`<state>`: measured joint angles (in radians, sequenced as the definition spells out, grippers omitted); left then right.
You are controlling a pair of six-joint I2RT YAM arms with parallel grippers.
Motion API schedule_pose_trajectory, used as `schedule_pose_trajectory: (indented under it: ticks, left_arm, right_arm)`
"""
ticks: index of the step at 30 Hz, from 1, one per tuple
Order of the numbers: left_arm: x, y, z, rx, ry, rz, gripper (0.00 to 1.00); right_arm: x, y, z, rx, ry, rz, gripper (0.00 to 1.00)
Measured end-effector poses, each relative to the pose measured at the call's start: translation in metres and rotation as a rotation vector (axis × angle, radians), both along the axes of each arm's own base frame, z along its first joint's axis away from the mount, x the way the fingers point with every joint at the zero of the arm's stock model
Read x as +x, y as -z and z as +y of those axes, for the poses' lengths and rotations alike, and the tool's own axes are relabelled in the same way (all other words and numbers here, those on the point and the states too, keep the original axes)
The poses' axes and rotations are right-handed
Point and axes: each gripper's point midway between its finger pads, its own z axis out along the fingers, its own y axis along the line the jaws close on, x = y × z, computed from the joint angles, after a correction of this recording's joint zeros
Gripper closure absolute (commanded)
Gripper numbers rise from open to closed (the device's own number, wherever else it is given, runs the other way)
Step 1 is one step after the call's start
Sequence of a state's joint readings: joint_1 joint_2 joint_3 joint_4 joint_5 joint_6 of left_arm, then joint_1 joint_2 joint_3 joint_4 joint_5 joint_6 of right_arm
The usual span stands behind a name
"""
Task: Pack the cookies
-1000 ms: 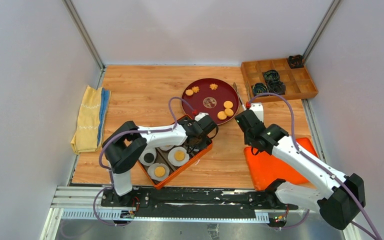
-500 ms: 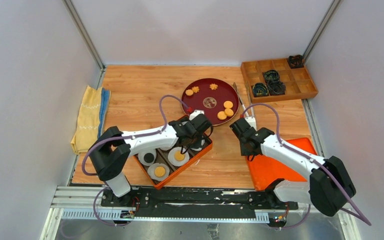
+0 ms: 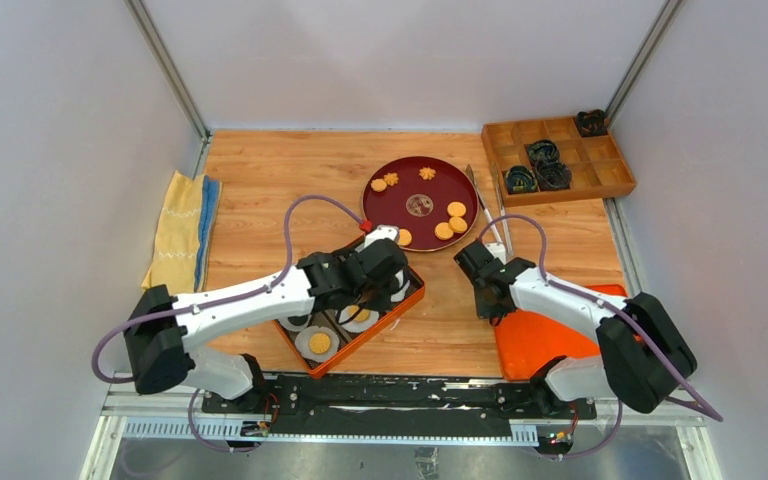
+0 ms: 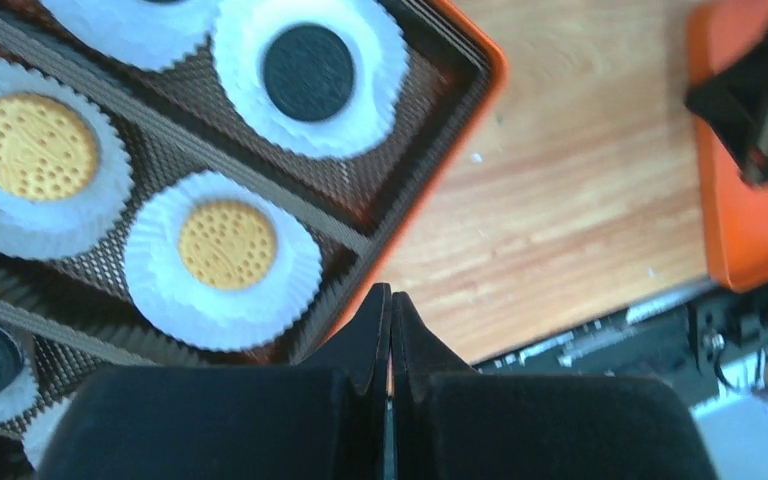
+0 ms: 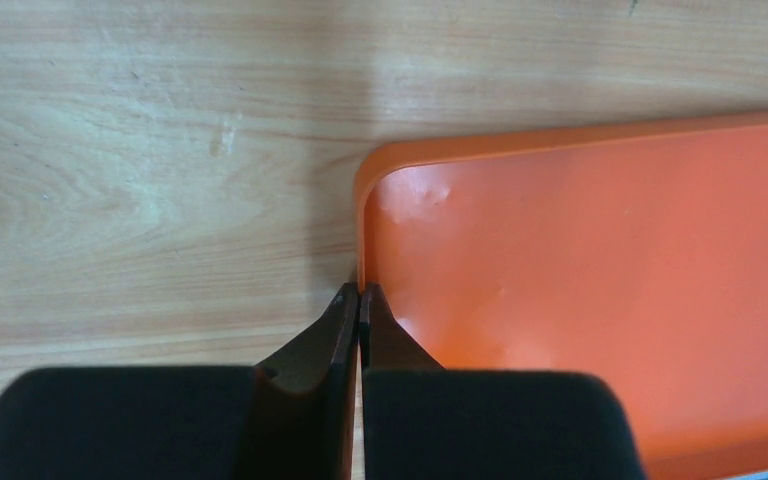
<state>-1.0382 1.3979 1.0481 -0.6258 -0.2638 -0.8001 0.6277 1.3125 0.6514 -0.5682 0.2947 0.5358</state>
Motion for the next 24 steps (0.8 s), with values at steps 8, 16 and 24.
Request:
schedule_pose_trajectory:
  ticks: [8,16,24]
  left_arm:
    - [-0.068,-0.005,0.004,0.026,0.134,0.081,1.0]
    - [-0.108,0.075,0.088,0.287,-0.014,0.253,1.0]
    - [-0.116,0.09,0.131,0.404,-0.177,0.274,1.0]
  right_arm:
    - [0.011,-0.005,0.014,0.038,-0.019,-0.009,1.0]
    - [0.035,-0.063,0.037,0.164,-0.059,-0.153,1.0]
    - [0.052,-0.144,0.05,0.289,-0.099,-0.348,1.0]
